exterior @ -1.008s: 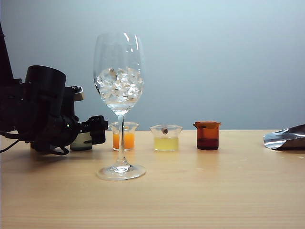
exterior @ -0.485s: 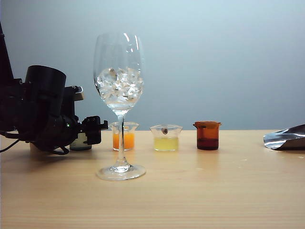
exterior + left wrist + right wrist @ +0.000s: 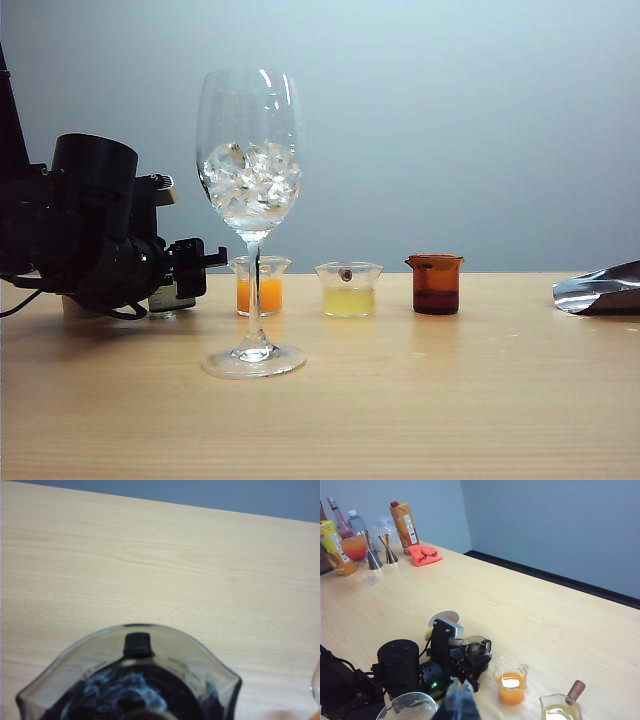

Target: Pick up the first measuring cup from the left, pour the coconut rum inside into the goblet, and finally put the measuring cup back in its original place.

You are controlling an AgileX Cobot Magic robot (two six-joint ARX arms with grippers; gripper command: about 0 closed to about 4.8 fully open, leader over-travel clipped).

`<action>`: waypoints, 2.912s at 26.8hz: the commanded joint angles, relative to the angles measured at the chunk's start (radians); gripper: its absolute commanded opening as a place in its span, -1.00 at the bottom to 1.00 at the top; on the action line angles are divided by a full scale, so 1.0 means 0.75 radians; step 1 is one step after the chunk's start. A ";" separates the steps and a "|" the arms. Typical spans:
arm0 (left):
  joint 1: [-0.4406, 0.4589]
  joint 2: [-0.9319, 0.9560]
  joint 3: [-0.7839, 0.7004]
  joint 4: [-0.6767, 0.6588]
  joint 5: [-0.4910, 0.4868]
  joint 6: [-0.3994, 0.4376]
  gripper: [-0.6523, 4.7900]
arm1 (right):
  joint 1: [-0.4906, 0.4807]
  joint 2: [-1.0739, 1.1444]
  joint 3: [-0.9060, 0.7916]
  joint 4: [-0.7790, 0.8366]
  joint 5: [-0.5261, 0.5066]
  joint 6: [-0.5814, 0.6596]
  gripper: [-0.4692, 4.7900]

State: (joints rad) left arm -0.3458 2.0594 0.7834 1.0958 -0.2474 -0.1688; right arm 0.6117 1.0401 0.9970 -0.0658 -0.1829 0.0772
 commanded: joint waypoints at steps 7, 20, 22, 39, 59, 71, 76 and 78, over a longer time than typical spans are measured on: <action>-0.003 -0.004 0.003 0.009 0.072 0.091 -0.11 | 0.000 -0.005 0.004 0.024 -0.001 -0.004 -0.86; -0.002 -0.046 0.003 0.078 0.196 0.150 -0.11 | 0.000 -0.010 0.005 0.024 -0.004 -0.004 -0.86; -0.002 -0.068 0.003 0.060 0.196 0.151 -0.11 | 0.000 -0.010 0.005 0.024 -0.004 -0.004 -0.86; 0.000 -0.454 0.002 -0.199 0.221 0.230 -0.10 | 0.000 -0.021 0.006 0.054 -0.030 -0.004 -0.86; -0.002 -0.922 0.002 -0.831 0.459 0.341 -0.11 | 0.119 -0.022 0.156 -0.430 -0.081 -0.072 -0.86; -0.002 -1.058 0.002 -1.097 0.602 0.541 -0.11 | 0.291 -0.031 0.156 -0.477 0.002 0.003 -0.86; -0.004 -1.087 0.002 -1.109 0.658 0.540 -0.11 | 0.291 -0.031 0.156 -0.476 0.003 0.002 -0.86; -0.012 -1.095 0.002 -1.102 0.670 0.540 -0.11 | 0.290 -0.031 0.156 -0.476 0.003 0.002 -0.86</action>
State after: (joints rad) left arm -0.3485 1.2503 0.7818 0.2359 0.2359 0.2333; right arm 0.8299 1.0206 1.1061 -0.4343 -0.1814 0.0746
